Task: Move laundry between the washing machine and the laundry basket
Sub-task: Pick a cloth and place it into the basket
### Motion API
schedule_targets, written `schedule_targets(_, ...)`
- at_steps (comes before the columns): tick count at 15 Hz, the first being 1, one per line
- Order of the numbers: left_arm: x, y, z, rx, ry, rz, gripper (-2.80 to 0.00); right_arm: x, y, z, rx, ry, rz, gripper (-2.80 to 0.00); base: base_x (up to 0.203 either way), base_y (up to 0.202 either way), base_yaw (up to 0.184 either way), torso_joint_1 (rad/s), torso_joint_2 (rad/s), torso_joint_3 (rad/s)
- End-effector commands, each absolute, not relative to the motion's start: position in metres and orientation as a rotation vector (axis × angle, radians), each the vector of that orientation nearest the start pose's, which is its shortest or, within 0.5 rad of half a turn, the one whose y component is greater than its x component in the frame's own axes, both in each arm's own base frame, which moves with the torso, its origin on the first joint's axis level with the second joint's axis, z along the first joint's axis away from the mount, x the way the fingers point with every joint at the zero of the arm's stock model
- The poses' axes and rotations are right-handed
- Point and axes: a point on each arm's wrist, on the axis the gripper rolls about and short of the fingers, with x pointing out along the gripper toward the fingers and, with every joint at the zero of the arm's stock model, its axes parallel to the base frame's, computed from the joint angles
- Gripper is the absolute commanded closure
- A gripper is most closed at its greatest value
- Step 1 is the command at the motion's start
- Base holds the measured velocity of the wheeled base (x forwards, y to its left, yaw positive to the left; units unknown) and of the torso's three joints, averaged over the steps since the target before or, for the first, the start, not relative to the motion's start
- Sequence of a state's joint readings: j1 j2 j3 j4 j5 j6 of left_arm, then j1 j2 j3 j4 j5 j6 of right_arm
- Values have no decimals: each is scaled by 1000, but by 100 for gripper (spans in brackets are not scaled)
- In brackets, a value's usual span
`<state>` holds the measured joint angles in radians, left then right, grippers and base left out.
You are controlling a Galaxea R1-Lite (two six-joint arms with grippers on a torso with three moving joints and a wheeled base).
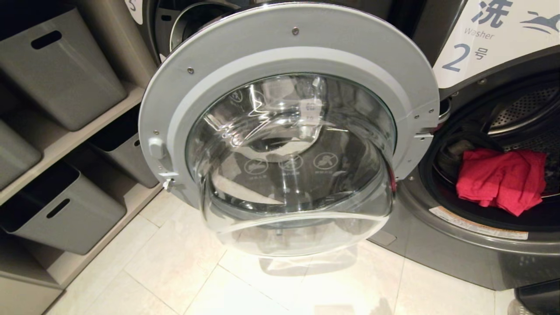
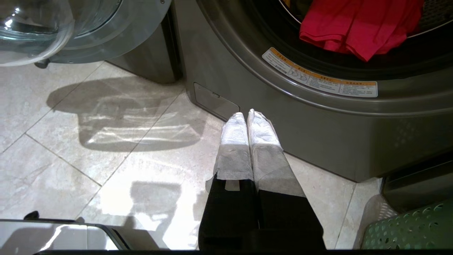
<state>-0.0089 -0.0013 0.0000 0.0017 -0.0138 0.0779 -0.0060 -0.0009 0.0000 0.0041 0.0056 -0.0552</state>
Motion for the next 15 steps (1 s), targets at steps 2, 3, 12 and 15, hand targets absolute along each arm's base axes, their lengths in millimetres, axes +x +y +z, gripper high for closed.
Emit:
schedule_targets(2, -23, 0, 75, 80, -1, -23, 0, -23, 0, 75, -57, 4, -1, 0, 0, 0, 0, 0, 0, 0)
schedule_targets(3, -23, 0, 75, 83, -1, -25, 0, -23, 0, 75, -57, 4, -1, 0, 0, 0, 0, 0, 0, 0)
schedule_targets(12, -23, 0, 75, 80, -1, -23, 0, -23, 0, 75, -52, 3, -1, 0, 0, -157, 4, 3, 2, 2)
schedule_targets(15, -23, 0, 75, 76, -2, -22, 0, -23, 0, 75, -52, 3, 1, 0, 0, -192, 2, 1, 6, 2)
